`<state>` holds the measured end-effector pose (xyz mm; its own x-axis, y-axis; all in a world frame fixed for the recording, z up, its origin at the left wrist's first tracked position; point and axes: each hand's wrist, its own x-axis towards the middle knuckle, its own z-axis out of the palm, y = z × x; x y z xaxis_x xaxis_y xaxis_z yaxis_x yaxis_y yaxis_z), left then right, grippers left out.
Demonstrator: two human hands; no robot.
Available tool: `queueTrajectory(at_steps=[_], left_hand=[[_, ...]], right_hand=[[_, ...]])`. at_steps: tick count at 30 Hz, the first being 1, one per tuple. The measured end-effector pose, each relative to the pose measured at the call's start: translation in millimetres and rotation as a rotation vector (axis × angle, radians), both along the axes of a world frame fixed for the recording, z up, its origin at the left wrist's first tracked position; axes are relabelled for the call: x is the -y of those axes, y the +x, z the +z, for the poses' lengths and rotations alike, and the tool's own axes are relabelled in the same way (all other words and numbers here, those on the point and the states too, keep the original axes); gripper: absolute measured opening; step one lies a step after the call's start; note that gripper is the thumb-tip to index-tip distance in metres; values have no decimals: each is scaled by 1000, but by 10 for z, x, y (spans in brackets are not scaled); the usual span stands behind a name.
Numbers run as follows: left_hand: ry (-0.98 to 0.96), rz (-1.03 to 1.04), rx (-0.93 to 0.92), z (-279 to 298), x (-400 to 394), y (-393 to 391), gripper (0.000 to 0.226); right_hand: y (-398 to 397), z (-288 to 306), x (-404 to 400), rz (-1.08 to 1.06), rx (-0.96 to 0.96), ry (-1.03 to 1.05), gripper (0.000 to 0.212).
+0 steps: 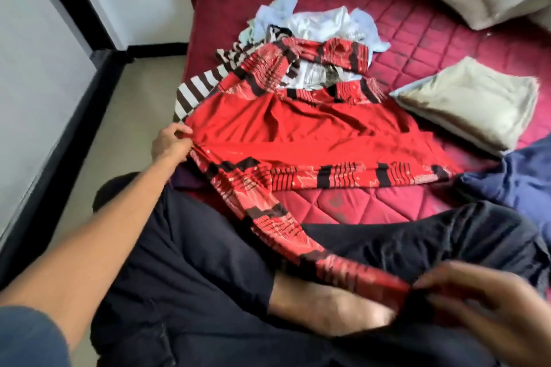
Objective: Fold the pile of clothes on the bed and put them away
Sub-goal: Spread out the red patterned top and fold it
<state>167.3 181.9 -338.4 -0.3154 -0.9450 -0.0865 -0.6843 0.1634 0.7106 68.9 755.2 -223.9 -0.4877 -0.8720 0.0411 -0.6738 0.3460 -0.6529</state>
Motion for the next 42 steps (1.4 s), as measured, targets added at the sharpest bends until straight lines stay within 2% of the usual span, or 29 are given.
queueTrajectory(at_steps=[1, 3, 6, 8, 10, 11, 13, 14, 15, 16, 18, 19, 20, 21, 23, 24, 25, 27, 28, 29, 31, 34, 36, 39, 42], left_hand=[[5, 0, -5, -23, 2, 5, 18], [-23, -16, -16, -62, 20, -25, 8], [70, 14, -105, -121, 23, -84, 16], [121, 17, -154, -205, 42, -129, 16], [130, 5, -152, -245, 61, -129, 18], [134, -8, -137, -245, 51, -109, 23], [68, -64, -48, -225, 1, -65, 36], [-45, -104, 46, -197, -55, -33, 37], [-201, -145, 138, -147, -136, -33, 33], [-367, -203, 183, -88, -246, -44, 30], [-599, -440, 147, 40, -512, -114, 37], [-661, -621, 124, 74, -653, -142, 48], [-699, -811, 153, -2, -755, -195, 64], [-734, -963, 246, -92, -857, -215, 82], [-731, -1120, 465, -358, -911, -225, 105], [-702, -1130, 526, -486, -885, -195, 109], [-641, -1123, 555, -544, -833, -208, 108], [-481, -1046, 517, -505, -712, -245, 97], [-435, -993, 493, -458, -637, -287, 90], [-452, -921, 469, -418, -554, -314, 82], [-532, -734, 432, -268, -366, -341, 68], [-529, -481, 266, -88, -40, -429, 47], [-536, -409, 283, -22, 238, -602, 44], [-331, -353, 284, 81, 585, -971, 79], [-58, -305, 186, 171, 814, -1328, 108]], right_hand=[[-148, 67, -24, -121, 52, -73, 42], [-492, 199, 28, -347, 168, -281, 32], [-1129, 159, 170, -617, 631, -540, 27], [-1582, -29, 314, -696, 819, -552, 41], [-1943, -315, 507, -776, 868, -468, 80], [-2120, -530, 575, -826, 850, -421, 86], [-2413, -890, 689, -897, 700, -338, 50], [-2520, -1020, 708, -941, 548, -259, 40], [-2588, -1091, 769, -965, 357, -169, 40], [-2618, -1130, 809, -937, 152, -114, 44], [-2565, -1163, 899, -670, -192, -140, 45], [-2477, -1188, 935, -479, -287, -133, 49], [-2391, -1201, 964, -301, -335, -63, 62], [-2310, -1242, 990, -155, -346, 102, 83], [-2234, -1337, 1007, -33, -289, 498, 122], [-2238, -1354, 1045, -31, -222, 595, 126], [-2271, -1300, 1081, -60, -155, 584, 118], [-2476, -1142, 1170, -176, -78, 390, 71], [-2624, -1047, 1206, -271, -134, 312, 45], [-2771, -982, 1221, -328, -229, 264, 28], [-3038, -966, 1295, -359, -337, 213, 31], [-3316, -947, 1550, -388, -319, 193, 24], [-3522, -964, 1840, -344, -338, 192, 26], [-3792, -993, 2254, -268, -409, 262, 26], [-4057, -1015, 2723, -236, -406, 200, 28]])
